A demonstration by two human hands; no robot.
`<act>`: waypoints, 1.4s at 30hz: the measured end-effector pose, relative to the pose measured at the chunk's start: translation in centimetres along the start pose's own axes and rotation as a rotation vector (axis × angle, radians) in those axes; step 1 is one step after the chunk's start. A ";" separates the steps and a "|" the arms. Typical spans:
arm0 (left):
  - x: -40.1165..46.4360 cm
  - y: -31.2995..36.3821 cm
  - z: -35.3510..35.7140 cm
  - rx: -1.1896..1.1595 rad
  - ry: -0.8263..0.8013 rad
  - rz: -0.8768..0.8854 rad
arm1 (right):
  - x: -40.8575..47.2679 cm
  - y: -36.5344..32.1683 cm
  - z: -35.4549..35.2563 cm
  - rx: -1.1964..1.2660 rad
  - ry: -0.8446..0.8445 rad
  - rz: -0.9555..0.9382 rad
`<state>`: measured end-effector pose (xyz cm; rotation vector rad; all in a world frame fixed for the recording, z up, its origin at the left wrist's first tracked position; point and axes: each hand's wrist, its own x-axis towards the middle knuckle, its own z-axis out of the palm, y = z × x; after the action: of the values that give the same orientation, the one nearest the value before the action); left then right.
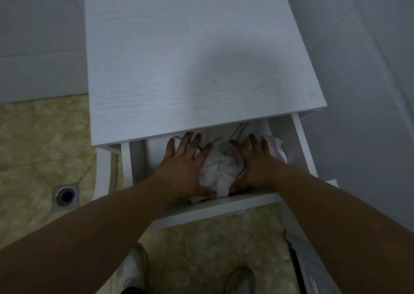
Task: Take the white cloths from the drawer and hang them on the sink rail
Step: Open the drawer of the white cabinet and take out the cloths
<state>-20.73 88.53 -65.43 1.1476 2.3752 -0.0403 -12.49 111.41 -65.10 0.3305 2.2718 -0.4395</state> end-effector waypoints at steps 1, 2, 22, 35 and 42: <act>0.3 -0.1 0.8 -0.028 -0.033 -0.009 | 0.3 0.0 0.3 0.009 -0.010 -0.015; 0.7 -0.2 1.5 -0.062 -0.066 -0.032 | 0.5 0.0 0.6 0.030 -0.025 -0.023; -2.3 3.3 -8.1 -0.254 0.026 -0.080 | -6.4 -3.5 -5.6 0.011 0.048 -0.142; 0.2 -1.7 -29.7 0.086 0.431 -0.116 | -10.2 -8.6 -27.4 0.040 0.389 -0.183; 3.5 -4.0 -27.1 0.284 0.182 -0.338 | -7.1 -9.0 -24.7 -0.004 0.492 -0.053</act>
<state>-36.99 94.87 -44.02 0.8852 2.7707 -0.4148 -27.29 112.77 -42.29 0.4129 2.7643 -0.4141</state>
